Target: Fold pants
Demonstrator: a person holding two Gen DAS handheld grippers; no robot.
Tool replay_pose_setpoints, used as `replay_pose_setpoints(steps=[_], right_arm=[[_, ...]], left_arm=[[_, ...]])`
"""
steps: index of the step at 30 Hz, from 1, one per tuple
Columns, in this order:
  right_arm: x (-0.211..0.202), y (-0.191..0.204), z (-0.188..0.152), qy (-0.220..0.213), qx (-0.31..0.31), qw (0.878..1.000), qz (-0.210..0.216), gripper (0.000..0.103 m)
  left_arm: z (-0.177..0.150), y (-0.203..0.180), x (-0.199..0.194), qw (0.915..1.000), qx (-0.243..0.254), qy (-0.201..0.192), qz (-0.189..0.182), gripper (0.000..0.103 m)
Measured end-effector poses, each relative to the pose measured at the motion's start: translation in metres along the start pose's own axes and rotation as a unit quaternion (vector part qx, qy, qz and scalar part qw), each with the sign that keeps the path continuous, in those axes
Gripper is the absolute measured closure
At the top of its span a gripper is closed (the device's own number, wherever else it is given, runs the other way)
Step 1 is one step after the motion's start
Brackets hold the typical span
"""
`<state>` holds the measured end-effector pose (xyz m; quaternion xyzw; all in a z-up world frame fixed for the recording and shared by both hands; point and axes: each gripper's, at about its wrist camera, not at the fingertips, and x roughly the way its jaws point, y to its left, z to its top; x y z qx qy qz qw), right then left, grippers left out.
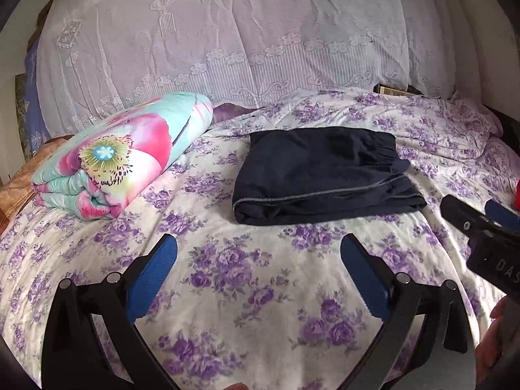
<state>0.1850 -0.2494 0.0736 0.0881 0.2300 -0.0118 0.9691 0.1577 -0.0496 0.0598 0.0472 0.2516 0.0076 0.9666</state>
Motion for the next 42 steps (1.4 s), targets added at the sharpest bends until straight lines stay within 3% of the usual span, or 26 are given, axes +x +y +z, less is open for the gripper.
replay_pose_setpoints(steps=[13, 19, 42], right_arm=[[0.009, 0.024, 0.002, 0.003, -0.037, 0.999, 0.004, 0.004], [-0.002, 0.018, 0.004, -0.028, -0.023, 0.999, -0.003, 0.004], [0.007, 0.019, 0.004, -0.009, -0.026, 1.0, -0.006, 0.004]], left_arm=[[0.003, 0.007, 0.016, 0.9997, -0.011, 0.023, -0.002, 0.005], [0.003, 0.005, 0.013, 0.9998, -0.005, 0.017, -0.002, 0.005], [0.002, 0.003, 0.014, 0.9998, -0.004, 0.02, -0.003, 0.005]])
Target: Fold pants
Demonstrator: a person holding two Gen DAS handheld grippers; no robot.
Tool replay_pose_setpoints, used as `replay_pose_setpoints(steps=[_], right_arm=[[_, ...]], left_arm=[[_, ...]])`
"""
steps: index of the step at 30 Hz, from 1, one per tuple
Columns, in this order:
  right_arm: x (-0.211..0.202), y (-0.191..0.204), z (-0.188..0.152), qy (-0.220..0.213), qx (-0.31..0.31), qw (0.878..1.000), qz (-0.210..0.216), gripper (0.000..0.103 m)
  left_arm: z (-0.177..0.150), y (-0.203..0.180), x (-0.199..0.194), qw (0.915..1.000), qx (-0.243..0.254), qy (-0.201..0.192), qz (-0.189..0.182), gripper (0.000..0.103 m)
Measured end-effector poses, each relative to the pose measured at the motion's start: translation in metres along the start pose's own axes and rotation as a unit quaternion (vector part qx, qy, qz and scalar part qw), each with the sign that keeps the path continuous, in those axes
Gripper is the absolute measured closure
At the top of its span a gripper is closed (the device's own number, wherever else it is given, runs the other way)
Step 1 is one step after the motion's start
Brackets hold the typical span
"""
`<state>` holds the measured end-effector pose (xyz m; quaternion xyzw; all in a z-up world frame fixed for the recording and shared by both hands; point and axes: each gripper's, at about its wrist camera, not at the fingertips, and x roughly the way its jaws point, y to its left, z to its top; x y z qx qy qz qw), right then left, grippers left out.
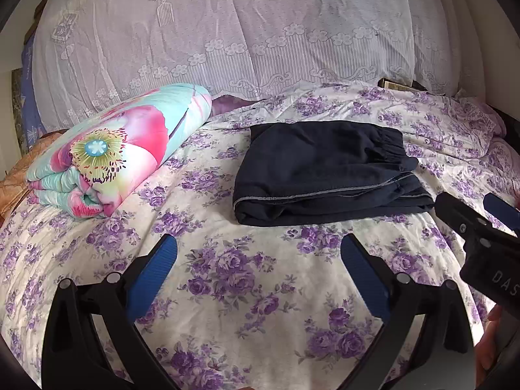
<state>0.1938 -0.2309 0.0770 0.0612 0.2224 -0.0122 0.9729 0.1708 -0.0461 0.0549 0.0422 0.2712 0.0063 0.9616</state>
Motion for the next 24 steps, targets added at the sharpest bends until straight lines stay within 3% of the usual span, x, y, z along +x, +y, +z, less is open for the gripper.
replay_pose_setpoints(steps=[24], right_arm=[[0.0024, 0.0005, -0.0009, 0.002, -0.001, 1.0, 0.001, 0.004]], left_arm=[[-0.0005, -0.0006, -0.0002, 1.0, 0.003, -0.002, 0.0, 0.005]])
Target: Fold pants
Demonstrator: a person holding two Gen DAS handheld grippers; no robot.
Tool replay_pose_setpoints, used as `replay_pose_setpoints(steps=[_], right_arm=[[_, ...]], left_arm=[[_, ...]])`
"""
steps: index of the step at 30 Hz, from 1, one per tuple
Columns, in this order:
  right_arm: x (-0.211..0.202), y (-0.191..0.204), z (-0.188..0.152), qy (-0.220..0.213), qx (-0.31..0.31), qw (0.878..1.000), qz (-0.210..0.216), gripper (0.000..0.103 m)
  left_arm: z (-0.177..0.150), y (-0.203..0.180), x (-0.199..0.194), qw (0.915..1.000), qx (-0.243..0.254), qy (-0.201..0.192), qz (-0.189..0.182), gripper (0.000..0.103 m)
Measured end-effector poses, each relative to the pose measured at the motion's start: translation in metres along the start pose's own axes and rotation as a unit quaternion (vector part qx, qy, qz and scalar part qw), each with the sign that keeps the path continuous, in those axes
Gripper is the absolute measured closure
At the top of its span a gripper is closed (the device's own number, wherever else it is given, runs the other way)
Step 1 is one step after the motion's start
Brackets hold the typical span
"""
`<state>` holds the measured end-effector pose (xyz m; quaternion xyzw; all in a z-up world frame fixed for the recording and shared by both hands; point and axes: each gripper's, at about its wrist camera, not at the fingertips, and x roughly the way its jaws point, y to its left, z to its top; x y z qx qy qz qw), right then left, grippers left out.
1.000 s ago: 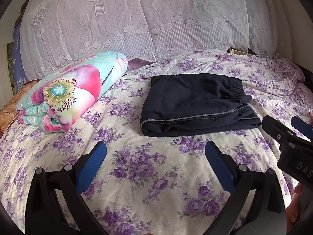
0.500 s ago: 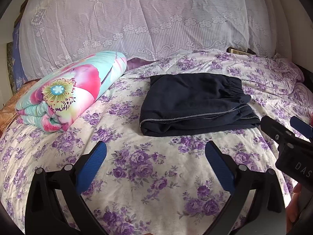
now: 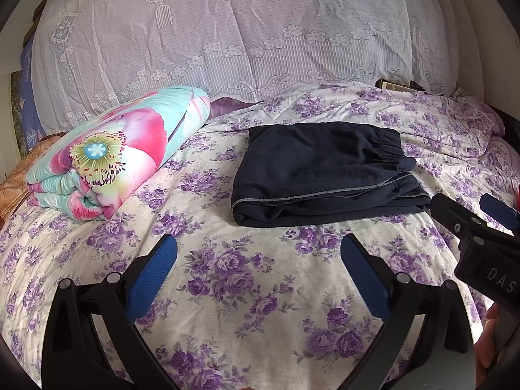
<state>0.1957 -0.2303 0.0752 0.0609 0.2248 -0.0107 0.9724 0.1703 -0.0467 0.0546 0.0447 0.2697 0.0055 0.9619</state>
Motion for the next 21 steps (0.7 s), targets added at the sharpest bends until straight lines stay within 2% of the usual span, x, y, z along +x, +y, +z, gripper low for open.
replay_pose_setpoints(steps=[21], right_arm=[[0.0003, -0.0001, 0.0, 0.001, -0.001, 1.0, 0.0, 0.004]], left_arm=[[0.0012, -0.0056, -0.004, 1.0, 0.006, -0.005, 0.0, 0.005]])
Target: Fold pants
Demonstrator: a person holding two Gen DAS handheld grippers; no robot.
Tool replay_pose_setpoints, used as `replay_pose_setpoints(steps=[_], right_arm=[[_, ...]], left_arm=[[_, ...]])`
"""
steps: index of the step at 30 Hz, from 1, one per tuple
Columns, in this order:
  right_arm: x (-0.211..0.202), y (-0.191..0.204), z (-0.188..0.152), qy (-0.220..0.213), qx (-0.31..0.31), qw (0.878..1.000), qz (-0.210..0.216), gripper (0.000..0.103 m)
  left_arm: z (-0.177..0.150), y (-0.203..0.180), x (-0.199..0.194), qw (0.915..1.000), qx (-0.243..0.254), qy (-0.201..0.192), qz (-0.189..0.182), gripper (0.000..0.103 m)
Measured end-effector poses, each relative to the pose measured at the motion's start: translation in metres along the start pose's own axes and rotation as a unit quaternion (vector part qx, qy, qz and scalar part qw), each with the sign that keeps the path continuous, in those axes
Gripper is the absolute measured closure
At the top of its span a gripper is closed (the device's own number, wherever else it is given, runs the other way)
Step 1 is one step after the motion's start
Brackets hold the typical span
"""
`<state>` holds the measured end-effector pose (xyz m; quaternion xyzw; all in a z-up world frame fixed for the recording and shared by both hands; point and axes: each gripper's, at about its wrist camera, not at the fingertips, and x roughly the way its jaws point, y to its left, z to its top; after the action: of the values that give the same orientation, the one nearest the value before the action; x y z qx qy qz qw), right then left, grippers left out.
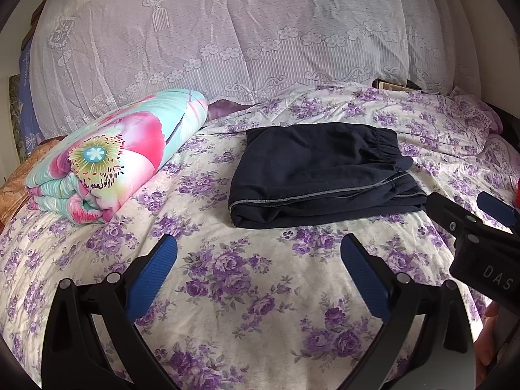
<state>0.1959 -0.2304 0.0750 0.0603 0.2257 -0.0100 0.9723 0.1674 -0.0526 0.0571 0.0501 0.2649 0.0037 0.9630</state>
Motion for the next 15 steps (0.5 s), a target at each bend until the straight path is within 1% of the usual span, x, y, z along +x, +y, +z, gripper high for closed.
replay_pose_setpoints(steps=[15], right_arm=[[0.0008, 0.0002, -0.0005, 0.001, 0.0, 1.0, 0.0, 0.004]], left_arm=[[0.0002, -0.0013, -0.0007, 1.0, 0.003, -0.002, 0.0, 0.005]])
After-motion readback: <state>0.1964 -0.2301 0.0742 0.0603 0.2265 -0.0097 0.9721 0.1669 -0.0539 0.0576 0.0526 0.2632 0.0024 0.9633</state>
